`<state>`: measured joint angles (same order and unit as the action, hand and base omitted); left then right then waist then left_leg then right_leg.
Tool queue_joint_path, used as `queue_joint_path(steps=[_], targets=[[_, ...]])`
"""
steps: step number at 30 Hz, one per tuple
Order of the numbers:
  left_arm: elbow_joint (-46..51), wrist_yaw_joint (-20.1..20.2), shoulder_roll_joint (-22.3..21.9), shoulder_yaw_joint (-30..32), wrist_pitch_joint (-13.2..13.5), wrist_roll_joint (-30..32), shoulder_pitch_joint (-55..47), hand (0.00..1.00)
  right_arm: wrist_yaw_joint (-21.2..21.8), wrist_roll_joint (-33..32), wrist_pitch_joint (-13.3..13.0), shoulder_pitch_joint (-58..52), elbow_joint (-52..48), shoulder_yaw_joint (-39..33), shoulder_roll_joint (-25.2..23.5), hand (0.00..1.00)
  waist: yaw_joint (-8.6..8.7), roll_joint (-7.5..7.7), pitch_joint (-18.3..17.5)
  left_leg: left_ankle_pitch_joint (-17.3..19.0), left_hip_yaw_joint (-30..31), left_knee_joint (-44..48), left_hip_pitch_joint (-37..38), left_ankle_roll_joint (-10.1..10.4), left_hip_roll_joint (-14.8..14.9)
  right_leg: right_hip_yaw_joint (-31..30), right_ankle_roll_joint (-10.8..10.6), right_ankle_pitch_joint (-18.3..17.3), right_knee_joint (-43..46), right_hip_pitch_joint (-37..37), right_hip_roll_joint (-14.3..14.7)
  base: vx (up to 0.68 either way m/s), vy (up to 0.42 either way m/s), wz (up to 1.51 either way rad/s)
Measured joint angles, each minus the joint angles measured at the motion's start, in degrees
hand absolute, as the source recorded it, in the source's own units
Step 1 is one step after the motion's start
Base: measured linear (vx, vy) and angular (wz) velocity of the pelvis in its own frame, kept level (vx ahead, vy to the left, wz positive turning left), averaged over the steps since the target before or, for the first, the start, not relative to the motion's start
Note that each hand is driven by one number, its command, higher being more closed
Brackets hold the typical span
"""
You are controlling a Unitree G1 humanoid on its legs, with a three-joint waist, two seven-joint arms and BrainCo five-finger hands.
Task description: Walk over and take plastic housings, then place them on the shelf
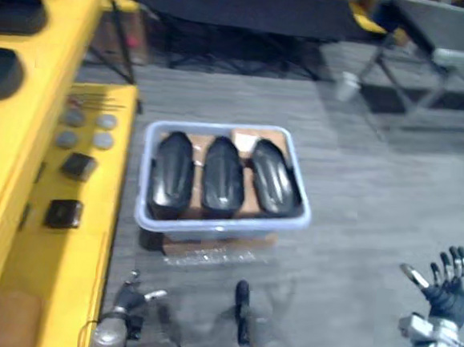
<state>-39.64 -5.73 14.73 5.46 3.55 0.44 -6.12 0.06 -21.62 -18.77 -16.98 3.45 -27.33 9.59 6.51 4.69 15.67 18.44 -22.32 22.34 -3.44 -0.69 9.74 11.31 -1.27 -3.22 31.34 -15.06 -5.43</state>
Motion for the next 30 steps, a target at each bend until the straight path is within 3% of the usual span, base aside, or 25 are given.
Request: queue_joint_path(steps=[1,3,5,7,9,10,11,13,17,22,25,28,29,30], targets=[[-0.78,-0.1,0.65,-0.02,-0.4,0.0,0.03,0.0,-0.31,0.6,-1.19,0.97,-0.01,1.65,0.05,0.0,-0.97,0.67,-0.4,-0.63,-1.05,0.37,-2.07,-0.6,0.03,0.48,-1.3,-2.54,2.19,1.92,-1.08,-0.13,0.033,-0.62],[-2.99,-0.25,0.57,0.23,-0.64,-0.01,0.02,0.0,-1.21,2.1,-1.38,3.68,0.43,4.25,0.23,0.0,-2.83,1.43,-0.84,-1.06,-3.48,1.23,-4.36,-1.08,0.18,1.62,-2.71,-4.29,2.31,5.77,-3.19,-0.13,0.0,-0.67],[-5.67,-0.29,-0.51,0.56,-1.14,-0.67,-0.2,0.0,-1.64,2.5,-0.91,8.8,2.7,6.19,0.59,0.0,-5.05,2.09,-1.25,-1.14,-5.97,2.93,-6.46,-1.23,0.39,2.94,-4.77,-5.54,-7.81,12.64,-4.31,-0.14,-0.032,-0.57],[-6.61,-0.31,-1.61,1.0,-1.18,-2.29,-0.31,0.0,-1.71,3.4,-0.44,11.0,4.14,6.75,1.75,0.0,-5.84,1.61,-0.95,-1.37,-6.61,4.04,-7.64,-1.4,0.5,4.95,-5.65,-6.12,-16.04,15.78,-3.81,-0.15,-0.094,-0.25],[-6.8,-0.47,-3.15,2.66,-1.07,-4.83,-1.22,0.0,-1.78,3.33,1.31,13.11,5.61,6.89,3.91,0.0,-6.04,1.05,-0.59,-1.52,-6.86,5.86,-8.91,-1.16,0.73,7.52,-6.17,-5.89,-25.2,19.81,-3.05,-0.17,-0.16,-0.1],[-7.28,-0.93,-4.44,3.46,-1.04,-6.98,-1.49,0.0,-2.12,3.35,2.35,14.32,6.92,7.13,5.89,0.0,-6.1,-0.05,0.1,-1.78,-6.86,6.48,-8.84,-0.74,1.58,7.71,-7.26,-4.82,-27.83,21.28,-2.03,-0.16,-0.123,-0.1],[-7.45,-1.02,-5.55,3.4,-0.81,-9.04,-2.25,0.0,-2.56,3.51,3.48,14.56,7.69,7.39,7.75,0.0,-6.11,-1.01,0.55,-2.47,-6.66,6.42,-8.54,-0.62,2.1,7.68,-6.82,-4.39,-28.15,21.71,-1.43,-0.16,-0.101,-0.05],[-7.97,-1.47,-7.1,3.39,-0.35,-10.23,-3.4,0.0,-2.71,3.34,4.07,14.64,8.86,7.3,9.06,0.0,-6.02,-1.55,0.88,-3.56,-6.47,5.65,-7.51,-0.31,2.01,7.75,-6.52,-4.19,-28.02,22.23,-1.31,-0.13,-0.06,0.0],[-8.78,-2.46,-9.31,4.88,0.15,-11.35,-6.88,0.0,-2.63,3.22,4.05,11.75,9.0,7.23,9.18,0.0,-5.55,-2.27,0.71,-6.71,-5.97,1.62,-4.99,0.37,0.31,7.91,-6.04,-3.87,-27.96,23.01,-1.72,-0.09,-0.039,0.03],[-8.69,-2.68,-10.42,5.1,2.64,-10.57,-7.57,0.0,-1.31,3.16,3.97,10.69,9.0,7.36,8.9,0.0,-5.63,-3.2,0.35,-7.88,-5.03,-0.17,-4.7,0.14,-1.15,7.96,-5.91,-3.48,-28.17,22.78,-2.43,-0.07,0.048,0.07],[-7.92,-2.66,-10.41,5.04,3.16,-8.45,-7.03,0.0,-0.93,3.17,3.28,10.75,9.0,7.75,7.59,0.0,-5.72,-2.94,0.21,-7.15,-4.71,-2.02,-4.67,-0.64,-3.89,7.75,-6.66,-6.19,-24.57,20.54,-4.97,-0.04,0.129,0.05],[-6.71,-2.5,-9.95,4.28,3.51,-3.46,-6.12,0.0,-1.43,3.21,2.31,9.88,8.9,8.02,5.08,0.0,-5.47,-2.76,0.28,-5.94,-2.36,-5.07,-4.08,-1.32,-7.43,7.12,-6.13,-8.11,-10.28,14.58,-9.16,0.07,0.168,0.23],[-6.32,-2.57,-8.44,2.63,3.47,-1.69,-5.91,0.0,-1.37,3.26,2.27,9.33,8.88,9.31,3.65,0.0,-5.13,-3.38,0.21,-6.51,-1.43,-6.67,-2.15,-2.27,-7.27,5.62,-3.63,-7.82,0.37,9.52,-10.17,0.09,0.12,0.26],[-6.15,-2.6,-7.63,1.91,3.43,-1.76,-5.73,0.0,-1.31,3.34,2.22,8.98,8.84,9.73,3.03,0.0,-4.93,-3.11,0.3,-6.69,-0.76,-7.08,-1.11,-2.5,-7.1,5.62,-2.96,-8.7,1.23,9.16,-10.03,0.14,0.084,0.41]])
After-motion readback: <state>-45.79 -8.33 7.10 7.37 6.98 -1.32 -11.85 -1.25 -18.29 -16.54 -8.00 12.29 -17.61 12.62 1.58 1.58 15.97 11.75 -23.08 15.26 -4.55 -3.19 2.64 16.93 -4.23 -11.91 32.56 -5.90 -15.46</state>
